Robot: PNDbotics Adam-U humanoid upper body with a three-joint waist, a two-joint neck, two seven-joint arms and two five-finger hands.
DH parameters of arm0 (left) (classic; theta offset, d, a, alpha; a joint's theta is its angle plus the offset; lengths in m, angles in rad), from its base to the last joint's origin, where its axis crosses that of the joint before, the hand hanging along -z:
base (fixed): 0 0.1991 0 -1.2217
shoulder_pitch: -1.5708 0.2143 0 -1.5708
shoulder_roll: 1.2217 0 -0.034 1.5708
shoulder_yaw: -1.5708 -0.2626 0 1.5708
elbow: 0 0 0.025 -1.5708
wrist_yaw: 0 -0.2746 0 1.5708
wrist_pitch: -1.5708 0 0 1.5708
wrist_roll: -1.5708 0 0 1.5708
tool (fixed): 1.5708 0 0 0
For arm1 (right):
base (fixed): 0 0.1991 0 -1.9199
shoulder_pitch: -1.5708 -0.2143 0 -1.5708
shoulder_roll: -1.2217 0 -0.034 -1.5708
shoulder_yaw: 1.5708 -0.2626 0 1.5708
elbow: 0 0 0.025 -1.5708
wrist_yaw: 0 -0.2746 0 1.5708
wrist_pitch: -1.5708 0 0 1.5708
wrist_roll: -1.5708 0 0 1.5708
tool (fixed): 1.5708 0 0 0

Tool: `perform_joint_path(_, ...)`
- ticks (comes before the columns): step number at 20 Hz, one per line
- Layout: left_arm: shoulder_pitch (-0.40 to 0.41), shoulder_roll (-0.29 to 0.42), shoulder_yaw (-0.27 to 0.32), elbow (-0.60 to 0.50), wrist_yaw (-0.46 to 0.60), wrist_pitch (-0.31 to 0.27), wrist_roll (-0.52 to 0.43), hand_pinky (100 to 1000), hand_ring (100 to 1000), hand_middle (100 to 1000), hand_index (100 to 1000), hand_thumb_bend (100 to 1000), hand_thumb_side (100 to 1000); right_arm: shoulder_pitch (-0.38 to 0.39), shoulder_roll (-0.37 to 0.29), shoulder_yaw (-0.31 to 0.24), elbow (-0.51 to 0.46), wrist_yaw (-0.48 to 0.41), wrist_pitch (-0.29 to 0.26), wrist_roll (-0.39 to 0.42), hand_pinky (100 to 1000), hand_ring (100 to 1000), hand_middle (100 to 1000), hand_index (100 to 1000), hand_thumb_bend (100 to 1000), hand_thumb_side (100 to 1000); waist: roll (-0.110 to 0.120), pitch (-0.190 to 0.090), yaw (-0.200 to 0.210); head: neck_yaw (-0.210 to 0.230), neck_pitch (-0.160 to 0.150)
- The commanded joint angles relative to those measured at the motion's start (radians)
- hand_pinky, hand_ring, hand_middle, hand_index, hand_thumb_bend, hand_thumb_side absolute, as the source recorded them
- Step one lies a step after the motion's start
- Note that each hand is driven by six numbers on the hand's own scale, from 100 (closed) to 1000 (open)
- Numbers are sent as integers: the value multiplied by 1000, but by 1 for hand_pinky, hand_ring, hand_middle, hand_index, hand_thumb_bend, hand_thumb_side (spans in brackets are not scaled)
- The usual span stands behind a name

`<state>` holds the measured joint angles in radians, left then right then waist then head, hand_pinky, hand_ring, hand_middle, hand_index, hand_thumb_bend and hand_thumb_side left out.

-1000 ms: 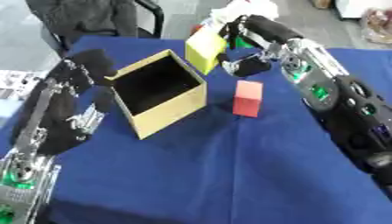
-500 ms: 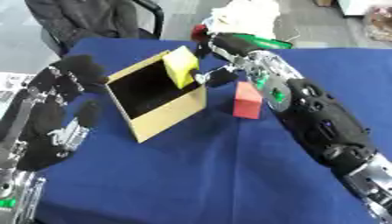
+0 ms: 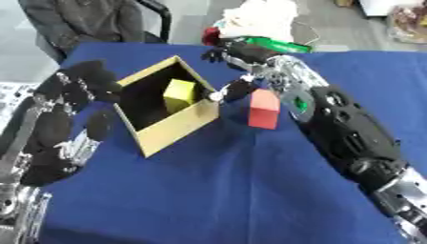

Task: Pick up objects on the table and place them in the box.

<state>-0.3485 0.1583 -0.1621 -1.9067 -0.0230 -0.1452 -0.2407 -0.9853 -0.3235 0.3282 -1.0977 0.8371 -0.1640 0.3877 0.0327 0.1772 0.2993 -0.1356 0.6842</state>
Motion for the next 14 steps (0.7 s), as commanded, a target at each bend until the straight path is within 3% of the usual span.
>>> perform_joint_path(1, 0, 14, 13, -16, -2, -2, 2, 690, 722, 704, 856, 392, 477, -13, -48, 8, -72, -49, -2, 52, 812, 851, 836, 963, 492, 478, 0, -26, -19, 23, -2)
perform_joint_path(2, 3, 16, 14, -16, -1, -3, 3, 690, 722, 705, 856, 393, 477, -8, -54, 16, -84, -62, -5, 79, 817, 858, 852, 969, 420, 542, -1, -29, -31, 31, 0)
perform_joint_path(7, 11, 22, 18, -13, -11, -4, 5, 690, 723, 705, 857, 394, 479, 11, -75, 54, -118, -57, -64, 251, 853, 892, 931, 999, 497, 512, -6, -35, -71, 48, 5)
perform_joint_path(8, 11, 23, 18, -13, -12, -4, 4, 690, 723, 705, 857, 393, 480, 14, -75, 55, -113, -42, -78, 283, 855, 893, 931, 999, 492, 436, -6, -35, -73, 48, 4)
perform_joint_path(9, 12, 22, 17, -12, -13, -4, 3, 690, 723, 705, 857, 393, 481, 17, -74, 52, -98, -34, -88, 312, 856, 895, 937, 999, 506, 502, -7, -34, -73, 47, 3)
perform_joint_path(10, 12, 22, 18, -12, -14, -4, 2, 690, 723, 705, 858, 393, 481, 18, -73, 44, -79, -21, -94, 334, 857, 897, 939, 999, 508, 500, -7, -33, -73, 47, 2)
perform_joint_path(14, 12, 22, 18, -10, -14, -4, 1, 689, 723, 705, 858, 393, 483, 19, -72, -7, -1, 33, -82, 321, 855, 900, 936, 995, 509, 502, -6, -28, -67, 46, -3)
